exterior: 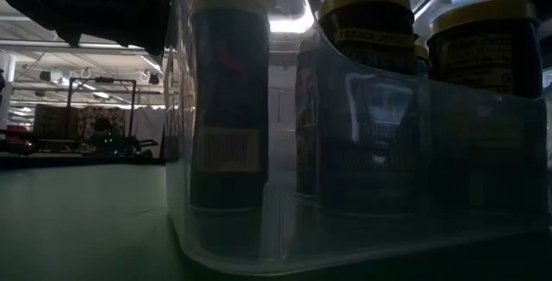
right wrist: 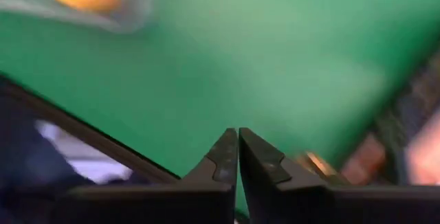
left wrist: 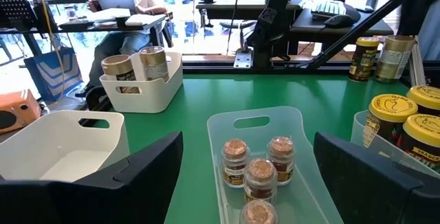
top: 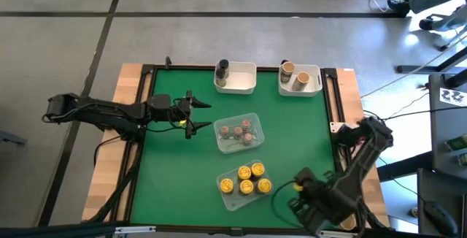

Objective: Sort spices by type
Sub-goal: Put the yellow seasoning bottle into the bottom transparent bin

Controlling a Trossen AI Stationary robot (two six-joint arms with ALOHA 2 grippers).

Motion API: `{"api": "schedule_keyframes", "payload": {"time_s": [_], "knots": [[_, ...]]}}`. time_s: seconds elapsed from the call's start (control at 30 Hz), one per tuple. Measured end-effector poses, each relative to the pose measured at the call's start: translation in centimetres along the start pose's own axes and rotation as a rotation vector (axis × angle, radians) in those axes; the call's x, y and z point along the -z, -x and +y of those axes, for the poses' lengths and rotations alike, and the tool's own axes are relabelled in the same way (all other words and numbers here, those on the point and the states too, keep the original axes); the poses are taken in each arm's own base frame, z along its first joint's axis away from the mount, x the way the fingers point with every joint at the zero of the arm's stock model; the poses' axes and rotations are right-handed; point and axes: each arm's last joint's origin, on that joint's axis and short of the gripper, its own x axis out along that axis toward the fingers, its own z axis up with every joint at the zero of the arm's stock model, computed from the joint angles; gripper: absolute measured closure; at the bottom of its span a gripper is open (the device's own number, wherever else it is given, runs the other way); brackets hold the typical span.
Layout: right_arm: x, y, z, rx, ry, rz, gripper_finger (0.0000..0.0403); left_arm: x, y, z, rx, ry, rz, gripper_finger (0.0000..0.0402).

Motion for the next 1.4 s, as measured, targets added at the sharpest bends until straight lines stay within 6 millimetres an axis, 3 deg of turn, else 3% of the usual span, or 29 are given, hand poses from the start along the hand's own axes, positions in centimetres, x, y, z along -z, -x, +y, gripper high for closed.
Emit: {"api": "schedule_keyframes", "payload": {"time_s": [0.2, 0.4, 0.53, 0.77, 0.93, 1.07, 1.4], "knots": [[1.3, -1.5, -4.6, 0.208, -0.116, 0.268, 0.0386, 0.0, 0.0, 0.0, 0.0, 0.0, -0.001, 0.0088], [1.6, -3.2, -6.0, 0.352, -0.131, 0.414, 0.0361, 0.0, 0.0, 0.0, -0.002, -0.027, -0.002, 0.0088], [2.1, -4.0, -6.0, 0.403, -0.147, 0.557, 0.0284, 0.0, 0.0, 0.0, -0.002, -0.037, -0.002, 0.0088], [2.3, -5.0, -5.8, 0.4, -0.146, 0.616, 0.0113, 0.0, 0.0, 0.0, -0.002, -0.038, -0.002, 0.0088], [2.3, -5.3, -5.3, 0.307, -0.12, 0.54, 0.0048, 0.0, 0.0, 0.0, -0.002, -0.038, -0.001, 0.0088], [2.2, -5.5, -4.8, 0.232, -0.126, 0.468, 0.0037, 0.0, 0.0, 0.0, -0.002, -0.038, -0.001, 0.0088], [2.9, -6.9, -4.2, 0.321, -0.154, 0.468, 0.0051, 0.1, 0.0, 0.0, -0.001, -0.039, 0.006, 0.0088]]}}
